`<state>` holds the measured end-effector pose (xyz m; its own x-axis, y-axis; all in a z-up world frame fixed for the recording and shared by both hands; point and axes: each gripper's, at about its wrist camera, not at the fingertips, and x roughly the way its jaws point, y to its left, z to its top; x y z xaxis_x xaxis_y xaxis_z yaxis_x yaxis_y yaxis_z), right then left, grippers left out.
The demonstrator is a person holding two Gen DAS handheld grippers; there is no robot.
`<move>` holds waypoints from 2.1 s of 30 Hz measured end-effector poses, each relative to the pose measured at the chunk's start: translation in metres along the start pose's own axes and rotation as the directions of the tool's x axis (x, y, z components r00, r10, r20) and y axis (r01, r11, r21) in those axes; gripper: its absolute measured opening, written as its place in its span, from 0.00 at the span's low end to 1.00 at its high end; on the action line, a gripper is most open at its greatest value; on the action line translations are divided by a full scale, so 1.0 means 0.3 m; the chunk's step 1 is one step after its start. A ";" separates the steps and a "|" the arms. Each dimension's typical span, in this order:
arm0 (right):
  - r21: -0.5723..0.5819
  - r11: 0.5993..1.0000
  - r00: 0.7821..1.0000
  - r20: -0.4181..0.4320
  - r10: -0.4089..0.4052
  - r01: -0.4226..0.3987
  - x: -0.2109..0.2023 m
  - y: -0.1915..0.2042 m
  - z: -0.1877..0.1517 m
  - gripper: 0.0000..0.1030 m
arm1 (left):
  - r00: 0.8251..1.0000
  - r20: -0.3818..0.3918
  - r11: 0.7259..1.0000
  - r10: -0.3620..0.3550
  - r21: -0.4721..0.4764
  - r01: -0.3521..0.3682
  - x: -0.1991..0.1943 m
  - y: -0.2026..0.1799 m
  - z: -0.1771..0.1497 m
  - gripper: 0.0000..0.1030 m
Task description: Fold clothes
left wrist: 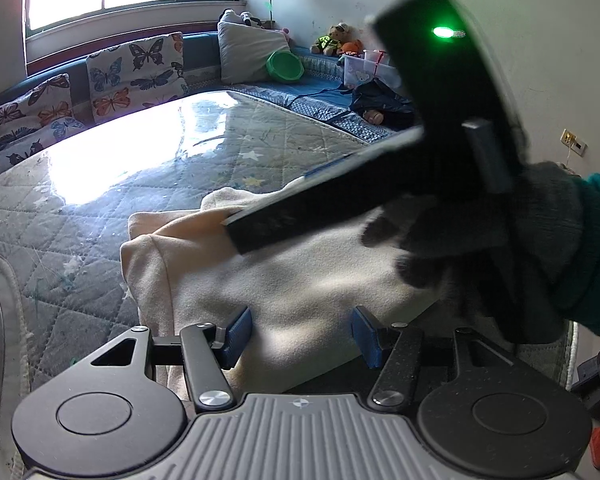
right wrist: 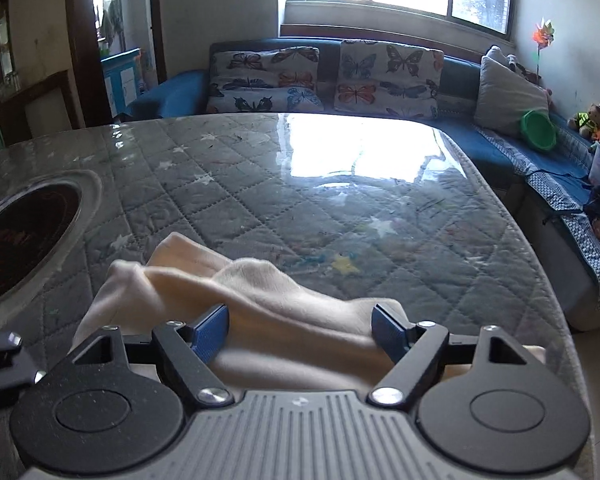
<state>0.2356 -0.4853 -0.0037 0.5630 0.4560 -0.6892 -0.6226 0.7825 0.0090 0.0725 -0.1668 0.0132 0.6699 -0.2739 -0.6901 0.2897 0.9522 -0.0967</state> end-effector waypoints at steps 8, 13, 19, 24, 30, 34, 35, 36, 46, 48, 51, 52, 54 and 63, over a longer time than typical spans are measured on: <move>0.054 0.998 1.000 -0.002 0.010 -0.010 0.036 -0.022 0.022 0.80 | 1.000 0.002 1.000 -0.001 -0.005 0.001 0.001 -0.003 -0.006 0.58; 0.083 0.997 0.999 0.033 -0.004 0.001 -0.032 -0.075 0.050 0.80 | 1.000 0.001 1.000 -0.001 -0.008 0.001 0.003 -0.008 -0.002 0.60; 0.137 0.991 1.000 0.010 -0.012 0.010 -0.086 -0.142 0.032 0.65 | 1.000 0.001 1.000 -0.003 -0.013 0.003 0.005 -0.006 0.003 0.61; 0.170 0.985 0.998 -0.041 0.045 -0.038 -0.087 -0.144 -0.031 0.57 | 1.000 0.002 1.000 -0.003 -0.013 0.003 0.006 -0.005 0.000 0.61; 0.171 0.985 0.998 -0.048 0.027 -0.019 -0.056 -0.110 -0.043 0.56 | 1.000 0.003 1.000 -0.002 -0.007 0.002 0.007 -0.005 -0.002 0.62; 0.144 0.989 0.999 -0.030 -0.017 0.021 -0.030 -0.084 -0.037 0.56 | 1.000 0.003 1.000 -0.002 -0.006 0.002 0.009 -0.006 -0.004 0.62; 0.137 0.990 0.999 -0.026 -0.028 0.031 -0.023 -0.077 -0.036 0.56 | 1.000 0.004 1.000 -0.003 -0.006 0.003 0.010 -0.006 -0.005 0.62; 0.129 0.991 0.999 -0.019 -0.038 0.040 -0.018 -0.069 -0.036 0.56 | 1.000 0.005 1.000 -0.003 -0.005 0.003 0.010 -0.006 -0.006 0.63; 0.193 0.981 1.000 0.015 0.010 -0.013 -0.071 -0.139 -0.013 0.58 | 1.000 0.006 1.000 -0.012 -0.012 0.012 0.009 -0.002 -0.003 0.64; 0.206 0.979 1.000 0.027 -0.010 0.004 -0.107 -0.171 -0.015 0.58 | 1.000 0.007 1.000 -0.012 -0.010 0.012 0.010 -0.005 -0.003 0.64; 0.199 0.979 0.999 0.026 -0.043 0.037 -0.149 -0.199 -0.046 0.55 | 1.000 0.007 1.000 -0.014 -0.005 0.014 0.009 -0.006 -0.003 0.64; 0.192 0.980 0.998 0.027 -0.049 0.043 -0.163 -0.199 -0.063 0.55 | 1.000 0.008 1.000 -0.015 -0.004 0.015 0.007 -0.005 -0.003 0.64; 0.177 0.983 0.998 0.029 -0.063 0.057 -0.190 -0.199 -0.097 0.52 | 1.000 0.012 1.000 -0.017 -0.005 0.017 0.000 -0.004 -0.003 0.64; 0.075 0.996 0.997 0.062 -0.043 0.038 -0.338 -0.151 -0.248 0.30 | 0.995 0.065 0.997 -0.077 0.021 0.076 -0.030 -0.025 0.018 0.33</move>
<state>0.1663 -0.5985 0.0119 0.6216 0.4472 -0.6431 -0.5583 0.8289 0.0367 0.0680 -0.1722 0.0241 0.6883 -0.3548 -0.6328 0.3543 0.9255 -0.1336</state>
